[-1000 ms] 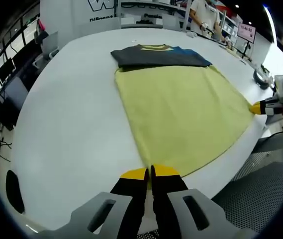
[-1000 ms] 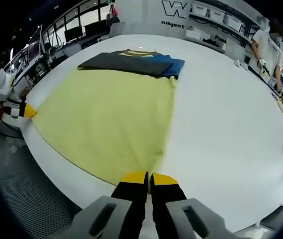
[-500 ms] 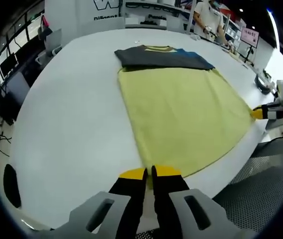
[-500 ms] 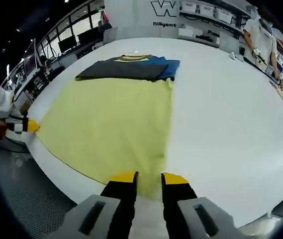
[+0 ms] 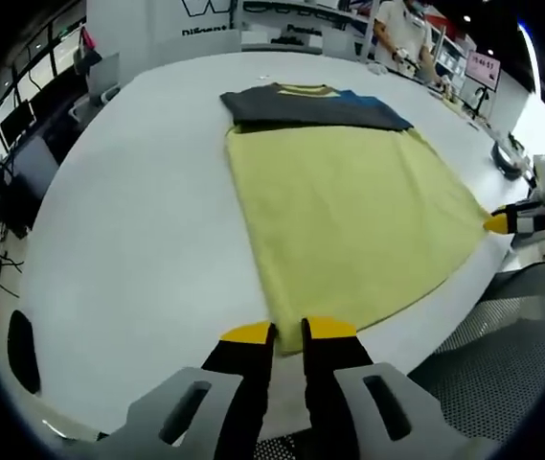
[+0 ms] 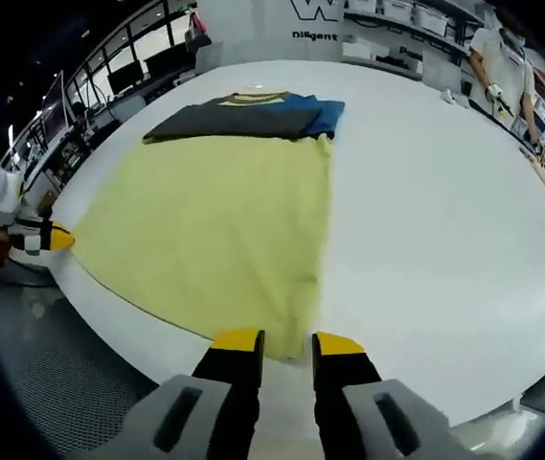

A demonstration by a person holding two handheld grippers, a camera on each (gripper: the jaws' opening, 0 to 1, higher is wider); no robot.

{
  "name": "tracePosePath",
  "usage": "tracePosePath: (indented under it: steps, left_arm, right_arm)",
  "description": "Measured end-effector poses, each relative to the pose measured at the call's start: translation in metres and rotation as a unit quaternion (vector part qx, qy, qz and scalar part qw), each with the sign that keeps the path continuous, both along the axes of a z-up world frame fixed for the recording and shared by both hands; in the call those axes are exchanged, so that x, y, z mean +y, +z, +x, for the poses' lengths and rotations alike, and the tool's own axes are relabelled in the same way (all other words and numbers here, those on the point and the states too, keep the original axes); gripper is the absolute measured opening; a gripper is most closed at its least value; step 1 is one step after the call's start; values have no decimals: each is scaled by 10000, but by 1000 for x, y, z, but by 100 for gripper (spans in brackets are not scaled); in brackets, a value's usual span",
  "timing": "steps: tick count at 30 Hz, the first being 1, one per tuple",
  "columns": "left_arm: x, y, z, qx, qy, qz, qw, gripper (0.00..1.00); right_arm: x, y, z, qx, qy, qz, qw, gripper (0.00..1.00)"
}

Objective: Fold the garment on the visible template until the final outline fits inside the template.

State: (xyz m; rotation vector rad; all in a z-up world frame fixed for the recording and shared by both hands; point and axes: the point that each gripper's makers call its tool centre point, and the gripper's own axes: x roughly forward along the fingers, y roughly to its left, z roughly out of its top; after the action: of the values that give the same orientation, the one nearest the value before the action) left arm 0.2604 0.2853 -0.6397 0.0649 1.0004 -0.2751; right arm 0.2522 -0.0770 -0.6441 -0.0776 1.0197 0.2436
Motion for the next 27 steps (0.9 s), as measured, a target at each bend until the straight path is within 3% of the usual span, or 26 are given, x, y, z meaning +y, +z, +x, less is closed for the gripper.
tracePosePath:
  steps: [4, 15, 27]
  left_arm:
    - [-1, 0, -1, 19, -88, 38, 10000, 12]
    - [-4, 0, -4, 81, -354, 168, 9992, 7]
    - [-3, 0, -17, 270, -688, 416, 9964, 7]
  right_arm:
    - [-2, 0, -2, -11, -12, 7, 10000, 0]
    - [-2, 3, -3, -57, 204, -137, 9997, 0]
    - [-1, 3, -19, 230, 414, -172, 9987, 0]
